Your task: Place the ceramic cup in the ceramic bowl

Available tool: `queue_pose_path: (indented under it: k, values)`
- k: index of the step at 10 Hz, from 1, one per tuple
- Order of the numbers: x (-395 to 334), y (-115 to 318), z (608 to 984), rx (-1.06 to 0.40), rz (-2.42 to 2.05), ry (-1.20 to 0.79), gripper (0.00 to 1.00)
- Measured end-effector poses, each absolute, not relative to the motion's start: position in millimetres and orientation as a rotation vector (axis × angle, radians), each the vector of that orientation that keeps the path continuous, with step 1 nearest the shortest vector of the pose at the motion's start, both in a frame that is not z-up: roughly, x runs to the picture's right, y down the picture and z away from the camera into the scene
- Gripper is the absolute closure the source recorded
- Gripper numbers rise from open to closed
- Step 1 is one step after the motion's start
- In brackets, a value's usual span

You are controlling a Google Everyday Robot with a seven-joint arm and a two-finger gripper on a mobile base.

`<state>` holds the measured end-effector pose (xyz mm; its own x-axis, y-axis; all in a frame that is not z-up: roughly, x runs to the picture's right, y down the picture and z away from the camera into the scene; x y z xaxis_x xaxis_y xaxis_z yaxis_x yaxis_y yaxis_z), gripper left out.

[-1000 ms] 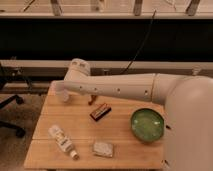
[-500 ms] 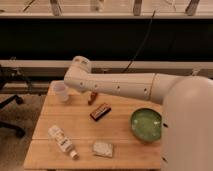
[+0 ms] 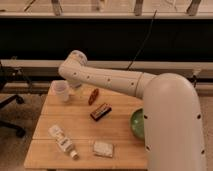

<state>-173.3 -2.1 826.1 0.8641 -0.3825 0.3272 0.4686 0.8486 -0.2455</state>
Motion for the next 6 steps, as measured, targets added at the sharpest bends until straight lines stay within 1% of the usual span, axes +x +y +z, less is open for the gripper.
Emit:
queue_pose_path:
  k: [4, 6]
  values:
    - [-200.9, 7.3, 841.9, -0.384, -0.536, -0.311, 0.2]
    - [-214.6, 12.4, 842.4, -0.395, -0.571, -0.323, 0.2]
